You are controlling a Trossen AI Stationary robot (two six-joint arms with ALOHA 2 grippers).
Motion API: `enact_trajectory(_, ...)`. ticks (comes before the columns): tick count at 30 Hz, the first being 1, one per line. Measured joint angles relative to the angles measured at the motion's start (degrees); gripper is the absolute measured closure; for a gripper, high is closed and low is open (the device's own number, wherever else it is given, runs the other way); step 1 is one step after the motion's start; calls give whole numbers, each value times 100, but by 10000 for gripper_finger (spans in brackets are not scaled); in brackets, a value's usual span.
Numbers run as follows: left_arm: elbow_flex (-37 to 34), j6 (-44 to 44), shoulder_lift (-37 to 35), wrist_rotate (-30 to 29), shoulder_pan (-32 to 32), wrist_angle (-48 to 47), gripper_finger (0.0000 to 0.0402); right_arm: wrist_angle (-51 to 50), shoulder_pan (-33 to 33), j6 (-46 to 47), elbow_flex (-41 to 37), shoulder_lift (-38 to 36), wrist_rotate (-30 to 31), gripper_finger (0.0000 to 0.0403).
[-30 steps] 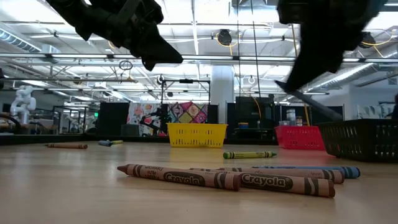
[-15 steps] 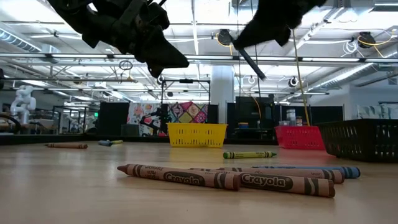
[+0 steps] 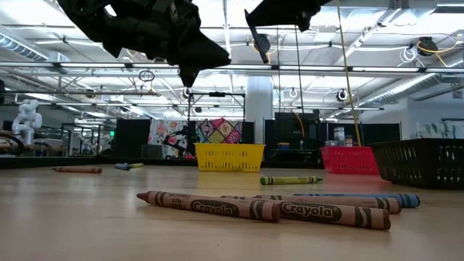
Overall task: Sort crayons
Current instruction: Put the blue crayon into the yellow bin
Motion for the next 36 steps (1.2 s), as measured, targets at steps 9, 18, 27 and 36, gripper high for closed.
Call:
enact_trajectory(9,0,14,0,195,-4,499,324,555,-186,-8,0,2,-11,403)
enact_trajectory(18,0,162,-2,200,-23,841,324,975,-287,-1,0,48,-11,403)
enact_trajectory(27,0,165,-2,194,-22,940,324,1214,-352,21,0,147,-62,403)
enact_trajectory(36,0,195,-2,68,-22,961,324,1376,-374,107,0,245,-186,403)
